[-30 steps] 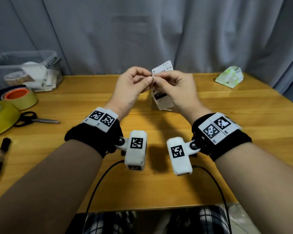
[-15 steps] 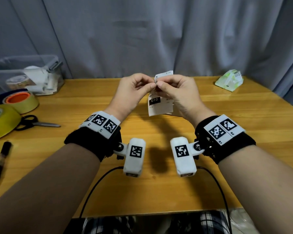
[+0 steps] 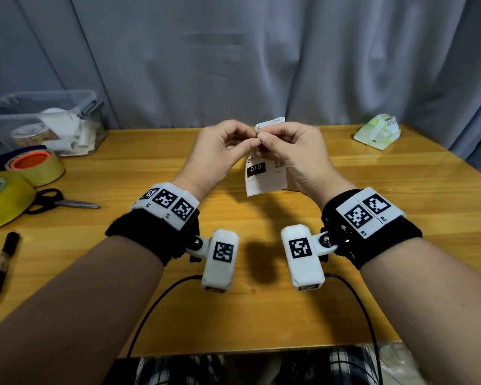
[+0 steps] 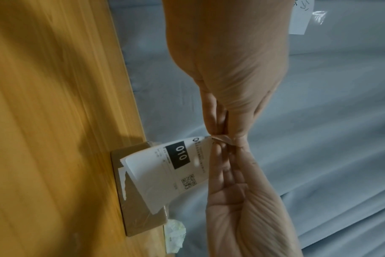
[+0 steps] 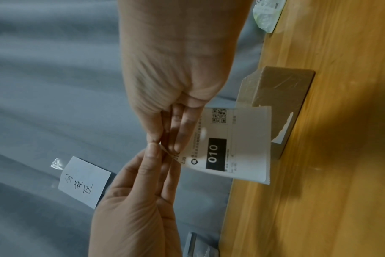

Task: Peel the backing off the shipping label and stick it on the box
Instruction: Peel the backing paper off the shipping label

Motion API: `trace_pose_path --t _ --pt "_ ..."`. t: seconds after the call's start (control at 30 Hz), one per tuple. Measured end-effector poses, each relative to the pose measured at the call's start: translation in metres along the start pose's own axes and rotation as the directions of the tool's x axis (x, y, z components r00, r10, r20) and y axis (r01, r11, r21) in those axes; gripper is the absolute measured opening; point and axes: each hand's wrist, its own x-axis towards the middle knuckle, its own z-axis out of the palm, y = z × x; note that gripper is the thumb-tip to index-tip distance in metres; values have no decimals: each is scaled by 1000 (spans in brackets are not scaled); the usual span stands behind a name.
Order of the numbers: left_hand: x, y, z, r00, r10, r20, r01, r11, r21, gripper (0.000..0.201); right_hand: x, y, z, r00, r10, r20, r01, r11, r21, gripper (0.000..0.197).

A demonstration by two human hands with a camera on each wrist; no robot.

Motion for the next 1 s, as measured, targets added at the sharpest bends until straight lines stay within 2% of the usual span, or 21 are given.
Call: trace_pose_path --t 0.23,0.47,0.73,0.9,1.0 --pt "-2 3 1 1000 1 -13 -1 1000 1 12 1 1 2 1000 4 -1 -4 1000 3 11" --pt "-2 2 -3 1000 24 1 -24 997 79 14 1 -1 1 1000 24 9 -24 1000 2 8" --pt "-3 4 -3 1000 20 -3 -20 999 44 14 2 -2 3 999 40 16 -41 998 42 9" --pt "-5 4 -4 1000 -18 4 18 1000 -16 13 2 -1 3 999 35 11 -35 999 10 9" --pt "-6 5 -4 996 -84 22 86 993 -78 5 0 -2 4 1000 24 2 -24 999 -43 8"
